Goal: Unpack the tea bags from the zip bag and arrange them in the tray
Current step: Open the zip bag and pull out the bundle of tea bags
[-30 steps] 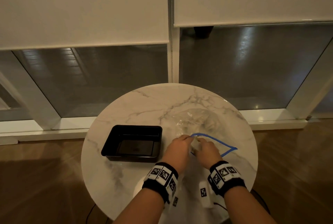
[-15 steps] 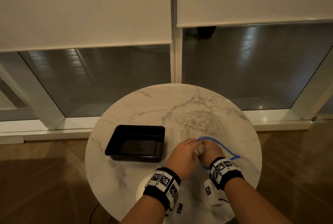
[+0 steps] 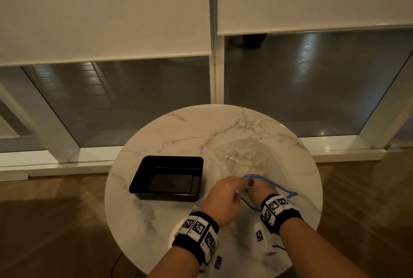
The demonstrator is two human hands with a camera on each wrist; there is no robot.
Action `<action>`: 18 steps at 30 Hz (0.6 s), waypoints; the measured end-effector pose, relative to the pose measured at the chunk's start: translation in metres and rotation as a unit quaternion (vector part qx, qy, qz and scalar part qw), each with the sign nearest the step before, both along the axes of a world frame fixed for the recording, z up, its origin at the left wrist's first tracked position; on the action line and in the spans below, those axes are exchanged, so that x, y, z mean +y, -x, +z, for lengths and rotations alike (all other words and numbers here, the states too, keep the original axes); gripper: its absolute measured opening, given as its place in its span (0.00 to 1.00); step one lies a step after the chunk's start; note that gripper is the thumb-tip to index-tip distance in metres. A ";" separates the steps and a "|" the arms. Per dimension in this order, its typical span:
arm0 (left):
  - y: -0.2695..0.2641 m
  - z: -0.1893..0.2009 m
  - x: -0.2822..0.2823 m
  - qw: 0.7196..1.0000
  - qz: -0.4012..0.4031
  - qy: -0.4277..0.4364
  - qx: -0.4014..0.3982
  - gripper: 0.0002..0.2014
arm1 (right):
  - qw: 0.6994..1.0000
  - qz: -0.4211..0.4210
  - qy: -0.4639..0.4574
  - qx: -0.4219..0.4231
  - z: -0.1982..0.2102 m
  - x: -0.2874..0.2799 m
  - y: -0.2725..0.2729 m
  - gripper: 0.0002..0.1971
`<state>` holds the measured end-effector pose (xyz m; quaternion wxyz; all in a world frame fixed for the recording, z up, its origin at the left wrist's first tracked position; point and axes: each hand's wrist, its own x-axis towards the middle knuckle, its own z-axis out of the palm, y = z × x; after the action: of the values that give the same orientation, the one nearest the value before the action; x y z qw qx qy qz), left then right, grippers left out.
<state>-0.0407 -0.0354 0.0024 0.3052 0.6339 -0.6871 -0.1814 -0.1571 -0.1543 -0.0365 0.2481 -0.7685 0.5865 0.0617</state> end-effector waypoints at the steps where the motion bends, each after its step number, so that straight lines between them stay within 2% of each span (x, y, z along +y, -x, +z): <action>1: -0.001 -0.002 0.000 1.000 0.005 -0.001 -0.003 0.23 | 1.000 -0.005 0.010 -0.005 0.000 0.001 0.001 0.11; 6: -0.002 -0.005 -0.002 1.000 0.020 -0.018 -0.001 0.21 | 0.996 -0.026 0.043 -0.071 0.002 0.006 0.007 0.08; 8: -0.001 -0.006 -0.006 0.999 0.019 -0.037 0.007 0.21 | 0.988 -0.083 0.040 -0.127 0.006 0.010 0.011 0.03; 9: -0.001 -0.006 -0.009 0.999 0.019 -0.047 0.009 0.21 | 0.974 -0.133 0.036 -0.180 0.007 0.013 0.015 0.00; 12: 0.003 -0.006 -0.017 0.997 0.025 -0.076 0.017 0.22 | 0.917 -0.223 0.019 -0.330 0.006 0.020 0.024 0.06; 18: 0.010 -0.003 -0.026 0.987 0.010 -0.151 0.055 0.26 | 0.827 -0.295 0.003 -0.479 0.009 0.033 0.044 0.06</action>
<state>-0.0506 -0.0614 -0.0005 0.2446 0.6687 -0.6277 -0.3147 -0.2014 -0.1210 -0.0272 0.5017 -0.4925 0.5931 -0.3924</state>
